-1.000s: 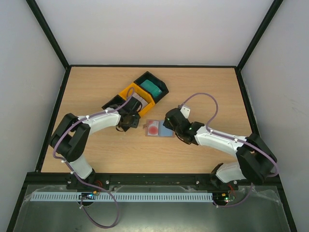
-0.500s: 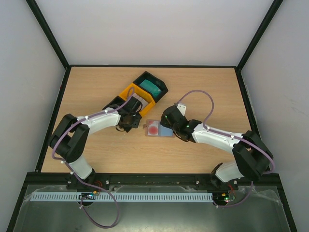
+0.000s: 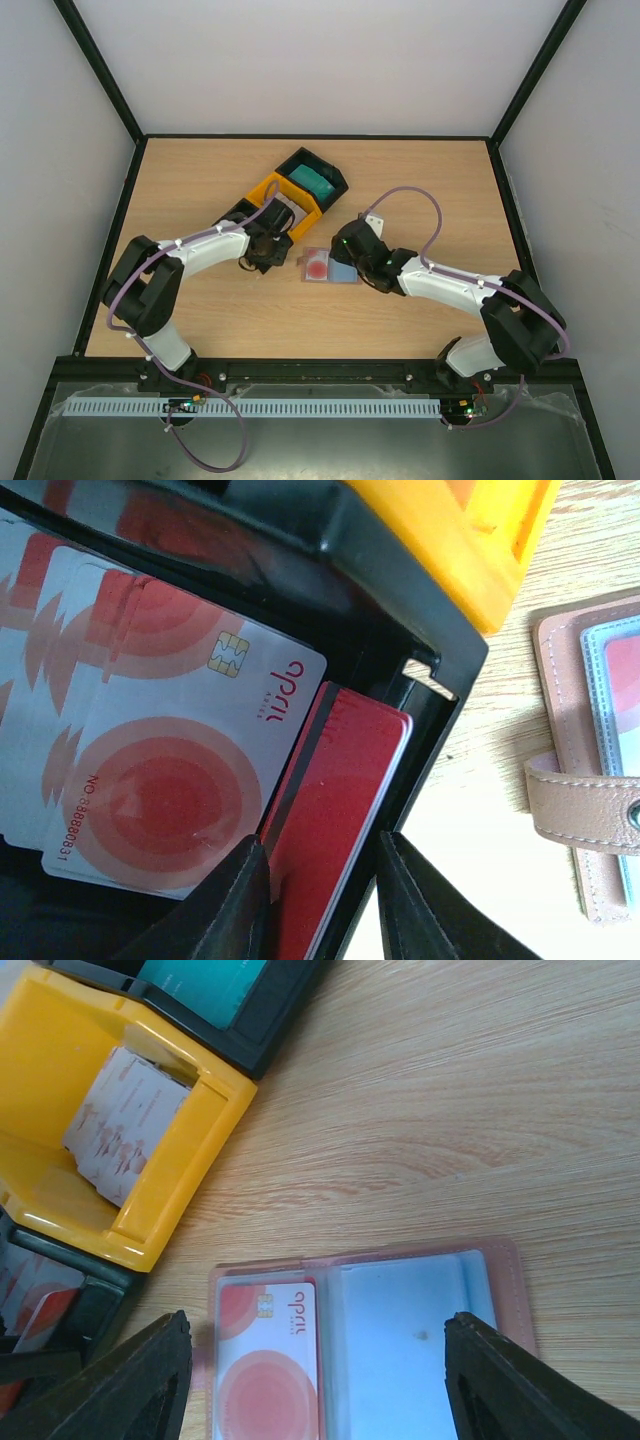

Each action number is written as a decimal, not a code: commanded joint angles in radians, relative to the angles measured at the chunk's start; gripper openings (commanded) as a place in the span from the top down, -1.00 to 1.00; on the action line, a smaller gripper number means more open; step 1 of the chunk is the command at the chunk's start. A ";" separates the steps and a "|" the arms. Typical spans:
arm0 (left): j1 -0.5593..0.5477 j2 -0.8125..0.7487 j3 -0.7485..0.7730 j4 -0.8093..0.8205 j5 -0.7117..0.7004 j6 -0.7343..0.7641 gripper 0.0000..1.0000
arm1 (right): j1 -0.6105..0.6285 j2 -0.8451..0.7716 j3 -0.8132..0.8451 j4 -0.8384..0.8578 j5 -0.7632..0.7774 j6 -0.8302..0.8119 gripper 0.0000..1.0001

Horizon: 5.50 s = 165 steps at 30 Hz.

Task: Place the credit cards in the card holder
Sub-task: Pick up the credit card from the storage box.

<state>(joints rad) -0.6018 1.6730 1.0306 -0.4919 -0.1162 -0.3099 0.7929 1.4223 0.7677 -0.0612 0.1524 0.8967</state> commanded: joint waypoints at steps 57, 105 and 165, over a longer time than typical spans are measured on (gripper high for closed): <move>0.227 -0.407 0.046 0.022 0.324 0.011 0.95 | -0.022 0.186 0.197 0.471 -0.609 -0.040 -0.73; 0.554 -0.688 -0.128 0.430 1.101 -0.367 0.67 | -0.074 0.311 0.251 1.034 -0.878 0.447 0.95; 0.600 -0.663 -0.106 0.245 0.934 -0.244 0.95 | -0.155 0.341 0.016 1.342 -0.927 0.561 0.96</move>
<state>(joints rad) -0.0082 1.0336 0.8722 -0.1551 0.9081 -0.6258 0.6697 1.7710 0.8352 1.1824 -0.7830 1.4445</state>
